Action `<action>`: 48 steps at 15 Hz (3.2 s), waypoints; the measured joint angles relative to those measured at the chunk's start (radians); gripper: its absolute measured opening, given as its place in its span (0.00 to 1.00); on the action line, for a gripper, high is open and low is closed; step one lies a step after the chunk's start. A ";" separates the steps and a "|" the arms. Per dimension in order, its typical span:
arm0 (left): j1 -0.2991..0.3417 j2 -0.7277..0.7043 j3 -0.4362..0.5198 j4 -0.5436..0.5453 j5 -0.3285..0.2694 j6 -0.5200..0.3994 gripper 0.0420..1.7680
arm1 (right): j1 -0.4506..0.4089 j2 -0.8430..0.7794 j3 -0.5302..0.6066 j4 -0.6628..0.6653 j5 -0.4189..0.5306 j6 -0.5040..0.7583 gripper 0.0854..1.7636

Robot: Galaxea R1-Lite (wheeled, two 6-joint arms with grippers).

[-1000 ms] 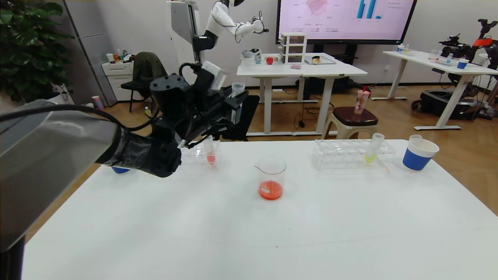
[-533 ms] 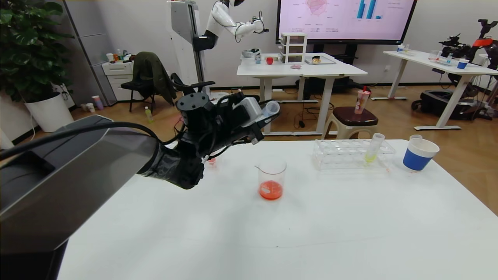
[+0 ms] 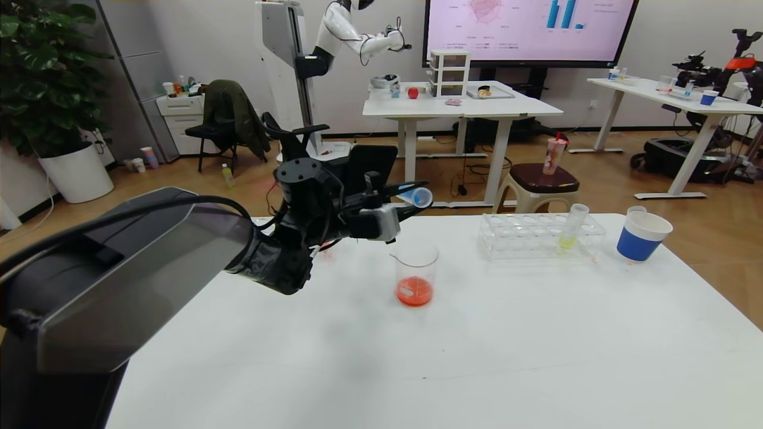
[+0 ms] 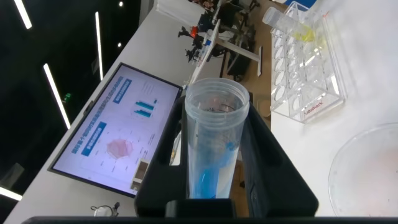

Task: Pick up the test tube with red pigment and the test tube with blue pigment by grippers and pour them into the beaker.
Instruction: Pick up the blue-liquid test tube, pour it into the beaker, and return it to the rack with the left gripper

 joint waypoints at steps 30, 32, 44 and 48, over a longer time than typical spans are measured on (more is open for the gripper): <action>0.027 0.095 0.019 -0.014 -0.048 0.665 0.26 | 0.000 0.000 0.000 0.000 0.000 0.000 0.98; 0.023 0.104 0.021 -0.017 -0.049 0.681 0.26 | 0.000 0.000 0.000 0.000 0.000 0.000 0.98; 0.017 0.072 0.024 -0.044 -0.015 0.437 0.26 | 0.000 0.000 0.000 0.000 0.000 0.000 0.98; -0.029 0.011 0.066 -0.240 0.307 -0.041 0.26 | 0.000 0.000 0.000 0.000 0.000 0.000 0.98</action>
